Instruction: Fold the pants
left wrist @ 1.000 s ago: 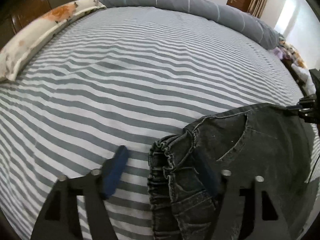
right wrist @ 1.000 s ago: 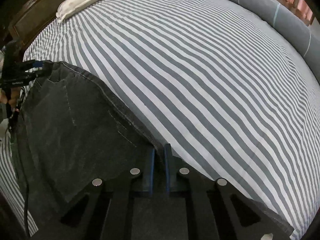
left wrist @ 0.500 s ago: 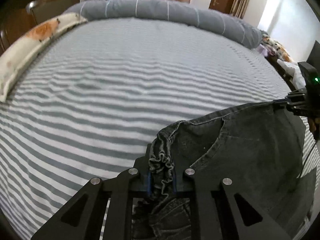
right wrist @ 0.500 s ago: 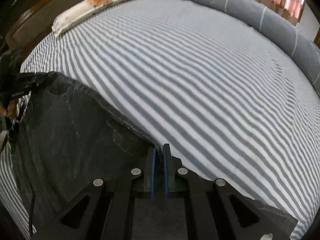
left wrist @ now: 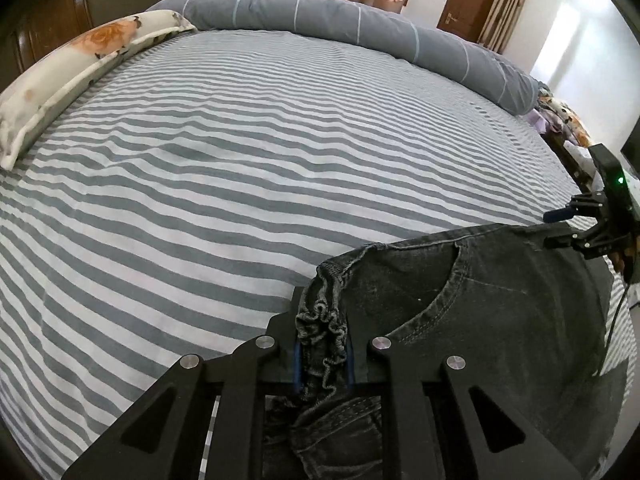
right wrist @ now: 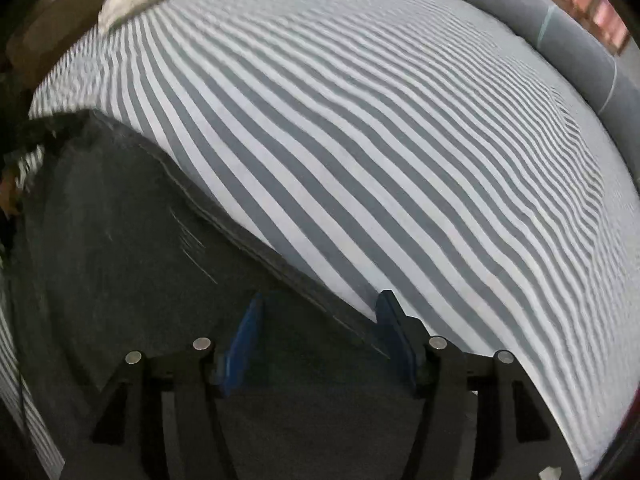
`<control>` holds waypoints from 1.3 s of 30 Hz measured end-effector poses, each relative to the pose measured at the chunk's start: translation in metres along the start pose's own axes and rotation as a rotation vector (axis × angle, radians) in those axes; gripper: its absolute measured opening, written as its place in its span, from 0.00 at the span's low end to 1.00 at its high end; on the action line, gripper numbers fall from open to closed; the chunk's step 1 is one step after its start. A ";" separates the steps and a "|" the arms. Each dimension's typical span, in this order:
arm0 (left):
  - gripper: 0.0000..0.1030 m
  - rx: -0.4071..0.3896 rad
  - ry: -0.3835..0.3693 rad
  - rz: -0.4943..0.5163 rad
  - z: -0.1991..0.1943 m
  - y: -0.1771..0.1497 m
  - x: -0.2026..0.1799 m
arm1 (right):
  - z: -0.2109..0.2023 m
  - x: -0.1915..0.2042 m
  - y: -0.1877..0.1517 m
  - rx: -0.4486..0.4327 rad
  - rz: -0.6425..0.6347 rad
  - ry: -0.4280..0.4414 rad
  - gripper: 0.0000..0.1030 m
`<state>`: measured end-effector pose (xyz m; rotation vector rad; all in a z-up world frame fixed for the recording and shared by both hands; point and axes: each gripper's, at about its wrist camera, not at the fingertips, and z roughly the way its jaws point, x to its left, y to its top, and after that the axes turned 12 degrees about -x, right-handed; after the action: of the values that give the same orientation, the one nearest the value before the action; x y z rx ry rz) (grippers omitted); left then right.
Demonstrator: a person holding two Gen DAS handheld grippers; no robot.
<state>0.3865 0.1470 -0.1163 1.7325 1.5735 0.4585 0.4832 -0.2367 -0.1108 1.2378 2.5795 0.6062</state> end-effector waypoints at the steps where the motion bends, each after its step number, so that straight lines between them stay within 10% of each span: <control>1: 0.16 -0.001 0.003 -0.006 0.000 0.000 0.000 | 0.002 -0.003 -0.001 0.022 -0.007 0.016 0.54; 21: 0.19 0.124 0.188 -0.269 0.008 0.009 0.000 | 0.005 -0.068 -0.036 0.024 -0.029 0.050 0.43; 24: 0.19 0.123 0.238 -0.242 0.010 0.009 -0.010 | -0.004 -0.053 -0.046 -0.005 -0.002 0.036 0.13; 28: 0.16 0.114 0.278 -0.188 0.009 0.012 -0.023 | -0.014 -0.043 -0.045 -0.026 -0.014 -0.059 0.05; 39: 0.14 0.066 -0.026 -0.284 -0.055 0.028 -0.005 | -0.112 -0.008 -0.064 -0.131 0.047 -0.188 0.04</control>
<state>0.3670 0.1584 -0.0586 1.5232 1.7984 0.2450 0.4030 -0.3088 -0.0398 1.2515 2.3251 0.6248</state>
